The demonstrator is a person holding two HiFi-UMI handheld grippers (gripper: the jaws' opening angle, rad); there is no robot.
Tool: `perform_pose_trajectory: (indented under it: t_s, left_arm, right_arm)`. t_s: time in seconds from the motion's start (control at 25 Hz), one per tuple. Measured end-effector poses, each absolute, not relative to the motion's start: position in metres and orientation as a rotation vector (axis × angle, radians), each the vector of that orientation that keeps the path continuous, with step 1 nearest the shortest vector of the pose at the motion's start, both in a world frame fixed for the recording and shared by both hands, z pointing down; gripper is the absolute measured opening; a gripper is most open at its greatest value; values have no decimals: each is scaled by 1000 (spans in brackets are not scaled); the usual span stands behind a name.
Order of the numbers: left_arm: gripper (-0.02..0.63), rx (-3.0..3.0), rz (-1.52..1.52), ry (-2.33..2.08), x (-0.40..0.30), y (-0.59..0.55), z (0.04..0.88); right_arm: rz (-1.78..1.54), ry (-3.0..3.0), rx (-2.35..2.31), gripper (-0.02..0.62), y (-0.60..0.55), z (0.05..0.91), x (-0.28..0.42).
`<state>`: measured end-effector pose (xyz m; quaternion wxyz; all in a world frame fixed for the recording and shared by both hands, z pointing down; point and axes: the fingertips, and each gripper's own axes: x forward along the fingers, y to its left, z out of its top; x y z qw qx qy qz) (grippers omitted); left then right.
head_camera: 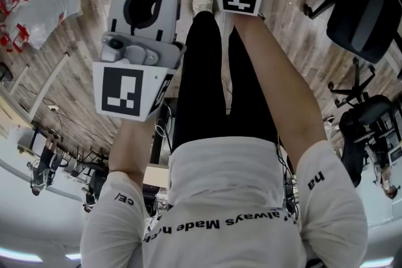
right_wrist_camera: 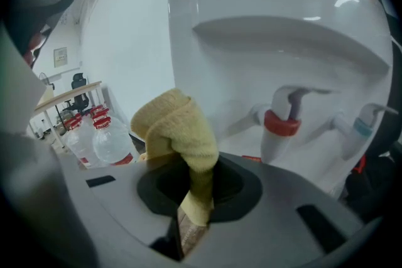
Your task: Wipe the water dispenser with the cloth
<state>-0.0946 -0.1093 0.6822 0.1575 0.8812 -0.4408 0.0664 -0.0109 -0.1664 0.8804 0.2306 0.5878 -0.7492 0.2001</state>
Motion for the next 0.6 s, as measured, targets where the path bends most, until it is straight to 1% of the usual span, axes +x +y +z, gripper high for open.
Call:
perform_pose_trajectory:
  t_s: [0.6]
  left_arm:
    - [18,2508,179,-1273,-107,-114,682]
  right_arm:
    - [600,-1962,1497,64,-166,964,-7]
